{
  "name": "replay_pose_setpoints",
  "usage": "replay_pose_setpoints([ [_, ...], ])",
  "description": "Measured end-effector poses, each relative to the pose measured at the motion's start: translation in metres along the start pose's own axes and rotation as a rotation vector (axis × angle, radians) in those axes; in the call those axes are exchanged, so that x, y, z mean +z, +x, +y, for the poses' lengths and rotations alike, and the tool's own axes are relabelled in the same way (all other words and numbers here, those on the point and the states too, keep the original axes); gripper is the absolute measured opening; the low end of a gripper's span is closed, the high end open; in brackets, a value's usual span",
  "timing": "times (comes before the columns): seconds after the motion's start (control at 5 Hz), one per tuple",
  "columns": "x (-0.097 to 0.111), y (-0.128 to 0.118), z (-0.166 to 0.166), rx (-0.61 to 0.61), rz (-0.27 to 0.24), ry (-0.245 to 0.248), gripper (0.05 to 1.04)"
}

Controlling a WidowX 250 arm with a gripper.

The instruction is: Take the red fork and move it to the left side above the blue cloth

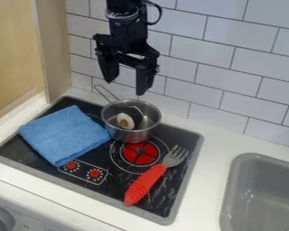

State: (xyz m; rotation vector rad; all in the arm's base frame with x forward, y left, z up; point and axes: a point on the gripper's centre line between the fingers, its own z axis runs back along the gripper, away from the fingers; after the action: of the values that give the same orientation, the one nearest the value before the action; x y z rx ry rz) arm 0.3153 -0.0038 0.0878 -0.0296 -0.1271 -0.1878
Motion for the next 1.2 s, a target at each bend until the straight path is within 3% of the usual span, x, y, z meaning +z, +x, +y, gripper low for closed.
replay_pose_setpoints([
  [0.2,-0.013,-0.014,-0.002,0.007,0.063,-0.007,0.999],
  [0.4,-0.012,-0.018,-0.021,-0.028,0.102,0.018,0.999],
  [0.6,-0.005,-0.027,-0.041,-0.088,0.059,-0.009,0.999],
  [1.2,-0.035,-0.056,-0.067,-0.157,0.118,-0.057,0.999],
])
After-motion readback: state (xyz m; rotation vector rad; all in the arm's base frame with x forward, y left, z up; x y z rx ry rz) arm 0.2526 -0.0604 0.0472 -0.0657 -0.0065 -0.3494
